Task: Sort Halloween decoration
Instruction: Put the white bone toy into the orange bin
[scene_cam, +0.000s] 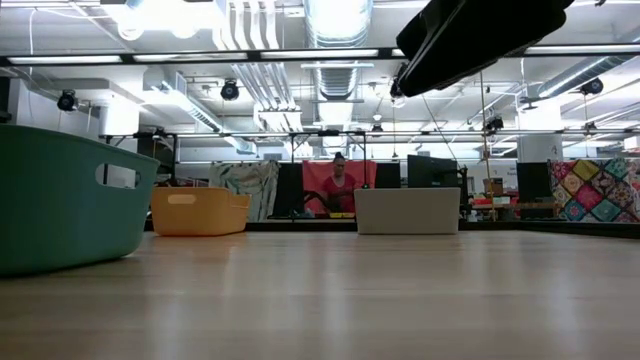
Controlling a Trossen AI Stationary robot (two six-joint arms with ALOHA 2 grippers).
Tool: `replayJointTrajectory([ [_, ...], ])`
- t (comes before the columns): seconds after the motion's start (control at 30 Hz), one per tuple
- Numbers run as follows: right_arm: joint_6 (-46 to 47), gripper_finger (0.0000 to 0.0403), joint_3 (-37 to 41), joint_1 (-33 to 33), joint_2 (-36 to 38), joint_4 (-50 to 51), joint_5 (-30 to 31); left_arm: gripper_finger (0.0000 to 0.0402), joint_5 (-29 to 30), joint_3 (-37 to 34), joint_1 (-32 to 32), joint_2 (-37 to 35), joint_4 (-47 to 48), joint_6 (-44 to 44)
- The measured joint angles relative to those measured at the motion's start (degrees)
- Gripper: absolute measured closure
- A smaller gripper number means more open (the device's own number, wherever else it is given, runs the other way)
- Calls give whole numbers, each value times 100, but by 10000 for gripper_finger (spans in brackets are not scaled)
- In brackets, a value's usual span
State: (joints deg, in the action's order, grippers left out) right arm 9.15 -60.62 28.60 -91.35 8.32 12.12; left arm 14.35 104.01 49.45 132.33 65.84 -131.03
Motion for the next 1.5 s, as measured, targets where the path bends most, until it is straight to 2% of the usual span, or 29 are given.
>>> replayJointTrajectory([
  [0.2,-4,365,0,2,0,-40,0,344,10,-4,0,11,170,-2],
  [0.4,-16,365,0,2,0,-38,0,391,48,-11,4,13,190,-2],
  [0.63,-22,365,0,4,0,-26,0,399,166,35,61,26,256,-95],
  [0.77,-37,365,0,4,0,-7,-2,401,185,309,109,24,494,255],
  [0.87,-80,365,0,4,0,-5,-1,401,415,726,138,-48,733,1055],
  [1.07,-87,365,0,4,0,-5,-2,401,451,1825,88,-59,1566,3168],
  [1.2,-86,365,0,4,0,-5,-2,401,581,2555,43,-68,2461,3980],
  [1.3,-84,365,0,4,0,-5,-2,401,785,2753,3,-266,2322,5173],
  [1.5,-75,365,0,-9,0,-9,-2,402,1025,2934,-117,-408,2421,6757],
])
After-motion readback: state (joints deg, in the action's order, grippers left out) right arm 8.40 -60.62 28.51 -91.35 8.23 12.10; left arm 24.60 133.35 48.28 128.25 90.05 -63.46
